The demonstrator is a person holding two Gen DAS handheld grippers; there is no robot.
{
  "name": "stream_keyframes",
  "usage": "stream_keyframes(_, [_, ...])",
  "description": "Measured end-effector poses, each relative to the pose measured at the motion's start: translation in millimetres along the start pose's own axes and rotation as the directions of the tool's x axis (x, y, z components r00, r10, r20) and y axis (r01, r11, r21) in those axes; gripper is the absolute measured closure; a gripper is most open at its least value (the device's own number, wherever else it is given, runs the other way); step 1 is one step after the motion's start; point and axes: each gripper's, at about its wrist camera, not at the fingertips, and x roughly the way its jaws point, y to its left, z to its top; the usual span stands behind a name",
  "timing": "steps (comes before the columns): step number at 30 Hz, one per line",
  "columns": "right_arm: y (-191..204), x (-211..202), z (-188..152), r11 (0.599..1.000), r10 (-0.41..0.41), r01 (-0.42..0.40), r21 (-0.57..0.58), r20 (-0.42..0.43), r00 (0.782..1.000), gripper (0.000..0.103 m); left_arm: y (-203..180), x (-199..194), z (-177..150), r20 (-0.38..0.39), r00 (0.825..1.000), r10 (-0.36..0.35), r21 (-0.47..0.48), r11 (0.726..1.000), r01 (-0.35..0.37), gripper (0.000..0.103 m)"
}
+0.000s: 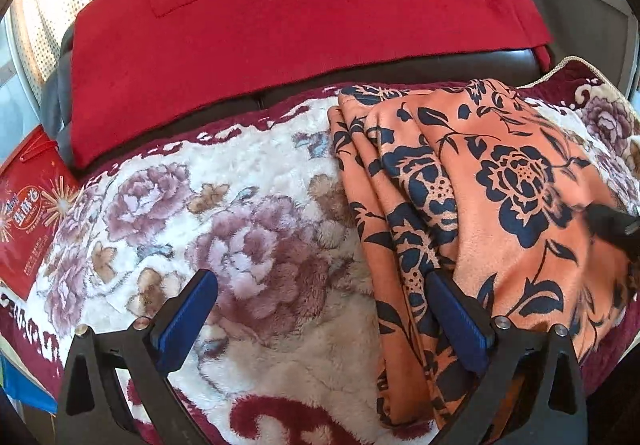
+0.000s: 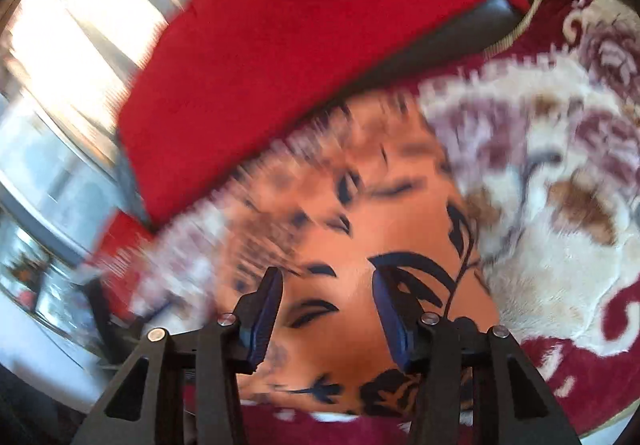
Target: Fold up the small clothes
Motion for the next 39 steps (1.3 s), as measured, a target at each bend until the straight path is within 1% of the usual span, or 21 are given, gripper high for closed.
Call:
stream_keyframes(1, [3,3,-3,0.999,-0.033,0.033,-0.031,0.013,0.999,0.052,0,-1,0,0.006,1.0,0.01,0.005,1.0,-0.01,0.0])
stream_keyframes(2, [7,2,-3,0.998,-0.042,0.043,-0.052,0.024,0.999,0.053,-1,-3,-1,0.009,1.0,0.015,0.011,1.0,-0.015,0.0])
stream_keyframes(4, [15,-5,-3,0.996,-0.048,0.049,-0.076,0.017,0.999,0.053,-2,-8,-2,0.013,1.0,0.023,0.019,1.0,-0.023,0.0])
stream_keyframes(6, [15,-16,-2,0.998,-0.021,0.022,-0.058,0.023,1.0,0.053,-2,-13,-1,0.015,1.0,0.028,0.022,0.999,-0.028,0.0])
stream_keyframes(8, [17,-31,-5,0.998,-0.007,0.01,-0.056,0.049,0.999,0.053,-3,-20,-2,0.026,0.999,0.036,0.026,0.999,-0.037,0.0])
stream_keyframes(11, [23,-54,-9,0.994,-0.017,0.029,-0.108,0.103,0.995,0.053,-6,-34,-3,0.064,0.997,0.05,0.038,0.998,-0.053,0.0])
stream_keyframes(14, [33,-73,-11,0.989,-0.02,0.04,-0.142,0.138,0.99,0.053,-8,-50,-3,0.107,0.993,0.058,0.044,0.997,-0.062,0.0])
stream_keyframes(18, [34,-90,-13,0.991,0.007,0.016,-0.134,0.174,0.985,0.053,-7,-75,-4,0.146,0.988,0.058,0.037,0.997,-0.064,0.0])
stream_keyframes(24, [35,-114,-12,0.993,0.04,-0.013,-0.121,0.222,0.974,0.053,-4,-109,2,0.17,0.983,0.063,0.018,0.998,-0.068,0.0])
stream_keyframes(27, [36,-126,-13,0.992,0.051,-0.02,-0.124,0.244,0.968,0.053,-3,-131,6,0.2,0.977,0.076,0.008,0.997,-0.079,0.0])
stream_keyframes(34, [42,-153,-21,0.986,0.049,-0.002,-0.164,0.288,0.956,0.053,-9,-176,11,0.262,0.959,0.109,0.007,0.993,-0.114,0.0])
stream_keyframes(39, [45,-174,-30,0.979,0.054,0.012,-0.201,0.32,0.946,0.053,-15,-208,13,0.311,0.94,0.143,0.002,0.989,-0.151,0.0])
